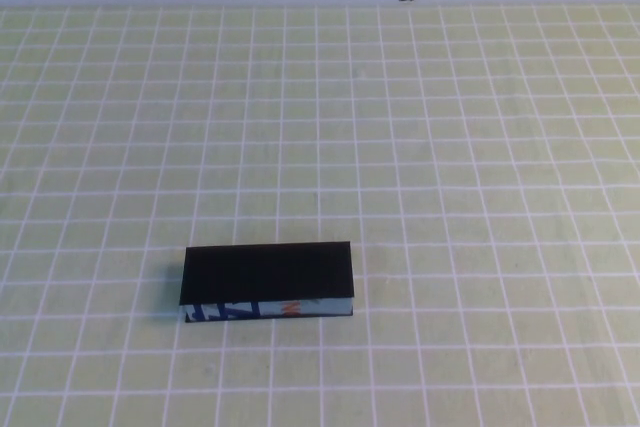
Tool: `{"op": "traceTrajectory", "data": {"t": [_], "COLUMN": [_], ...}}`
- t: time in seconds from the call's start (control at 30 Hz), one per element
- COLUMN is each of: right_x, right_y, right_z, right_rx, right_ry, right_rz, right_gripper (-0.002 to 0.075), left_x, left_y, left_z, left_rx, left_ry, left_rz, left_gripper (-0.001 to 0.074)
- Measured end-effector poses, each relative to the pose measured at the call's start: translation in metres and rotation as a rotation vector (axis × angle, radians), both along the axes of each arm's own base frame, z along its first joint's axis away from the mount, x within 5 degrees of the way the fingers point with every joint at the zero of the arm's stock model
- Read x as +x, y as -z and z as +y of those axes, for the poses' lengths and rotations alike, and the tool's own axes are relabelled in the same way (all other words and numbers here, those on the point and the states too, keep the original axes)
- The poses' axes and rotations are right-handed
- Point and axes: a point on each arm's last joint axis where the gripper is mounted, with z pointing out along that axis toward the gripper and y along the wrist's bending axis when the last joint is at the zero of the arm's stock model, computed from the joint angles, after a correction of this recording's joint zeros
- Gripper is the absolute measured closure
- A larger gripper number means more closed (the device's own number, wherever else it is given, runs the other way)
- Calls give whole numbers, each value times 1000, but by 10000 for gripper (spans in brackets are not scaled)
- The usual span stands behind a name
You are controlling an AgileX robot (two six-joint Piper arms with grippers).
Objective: Return glasses to glasses case
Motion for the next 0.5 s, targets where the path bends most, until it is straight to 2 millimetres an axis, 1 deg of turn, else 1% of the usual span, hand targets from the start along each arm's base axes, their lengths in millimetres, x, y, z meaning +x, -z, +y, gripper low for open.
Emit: {"op": "traceTrajectory", "data": {"t": [0.13, 0.23, 0.3, 0.37, 0.5], "right_x": [-25, -41, -54, -65, -95], "right_y": [-18, -19, -15, -8, 19], "right_z": [-16, -29, -38, -47, -69], "right_rx": [39, 59, 78, 106, 167], "right_ry": [14, 37, 53, 70, 118], "right_rz": [-41, -81, -111, -149, -215], "right_gripper": [743, 743, 743, 743, 743], "left_x": [-5, -5, -4, -4, -3], "left_y": [18, 31, 37, 39, 38], "left_z": [3, 1, 0, -2, -3], "left_rx": [-28, -35, -37, -42, -50], "left_ry": [-13, -12, -7, 2, 15], "left_rz": [13, 49, 71, 81, 64], "left_gripper": [738, 738, 738, 738, 738]}}
